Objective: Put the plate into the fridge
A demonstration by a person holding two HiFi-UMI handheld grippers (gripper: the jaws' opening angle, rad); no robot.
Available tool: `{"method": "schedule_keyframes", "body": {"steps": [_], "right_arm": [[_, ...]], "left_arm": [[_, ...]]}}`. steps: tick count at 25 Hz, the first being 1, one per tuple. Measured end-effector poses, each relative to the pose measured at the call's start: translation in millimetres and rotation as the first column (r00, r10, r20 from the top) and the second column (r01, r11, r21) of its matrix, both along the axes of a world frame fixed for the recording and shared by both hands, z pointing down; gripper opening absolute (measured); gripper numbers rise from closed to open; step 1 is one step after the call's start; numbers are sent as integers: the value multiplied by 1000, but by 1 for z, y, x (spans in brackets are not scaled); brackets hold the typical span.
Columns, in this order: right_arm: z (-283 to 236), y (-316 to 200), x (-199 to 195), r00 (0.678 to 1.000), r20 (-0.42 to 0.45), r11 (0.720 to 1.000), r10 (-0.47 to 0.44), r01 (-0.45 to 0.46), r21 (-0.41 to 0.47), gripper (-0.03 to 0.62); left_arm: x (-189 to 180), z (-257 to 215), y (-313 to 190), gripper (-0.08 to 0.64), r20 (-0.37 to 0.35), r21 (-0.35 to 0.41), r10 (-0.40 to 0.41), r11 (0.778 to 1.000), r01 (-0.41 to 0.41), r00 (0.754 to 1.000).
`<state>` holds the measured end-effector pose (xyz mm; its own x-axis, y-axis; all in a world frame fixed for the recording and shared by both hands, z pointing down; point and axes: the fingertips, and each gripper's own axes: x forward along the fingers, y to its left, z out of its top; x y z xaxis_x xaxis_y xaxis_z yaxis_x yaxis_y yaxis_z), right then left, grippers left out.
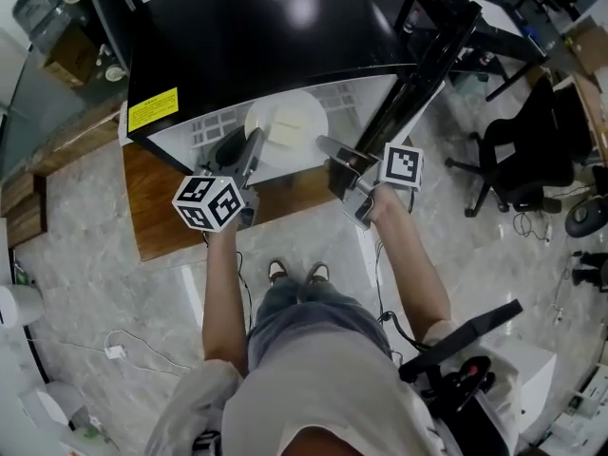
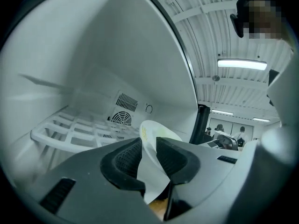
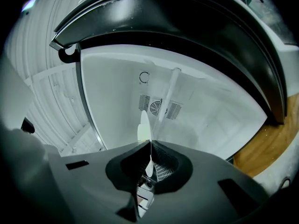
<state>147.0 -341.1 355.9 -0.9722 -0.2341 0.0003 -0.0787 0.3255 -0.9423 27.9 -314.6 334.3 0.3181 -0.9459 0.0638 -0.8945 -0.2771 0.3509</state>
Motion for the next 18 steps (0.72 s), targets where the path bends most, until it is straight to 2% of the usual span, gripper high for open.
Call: {"method": "schedule_keyframes", "body": {"steps": [3, 8, 12, 18], "right_arm": [[-6, -5, -2, 999, 19, 998, 33, -32, -50, 21], [-3, -13, -3, 997, 32, 992, 68, -64, -107, 21], [-3, -13, -5, 996, 44, 987, 80, -73, -145, 21], [-13, -10, -6, 990, 79, 979, 113, -97, -177, 23]], "left_arm": [[-4, -13, -4, 97, 35, -5, -37, 999, 37, 999], [-5, -15, -15, 117, 174, -64, -96, 992, 108, 980], [-7, -18, -14, 123, 221, -81, -119, 987, 140, 968], [-7, -22, -1, 130, 351, -53, -167, 979, 197, 921]]}}
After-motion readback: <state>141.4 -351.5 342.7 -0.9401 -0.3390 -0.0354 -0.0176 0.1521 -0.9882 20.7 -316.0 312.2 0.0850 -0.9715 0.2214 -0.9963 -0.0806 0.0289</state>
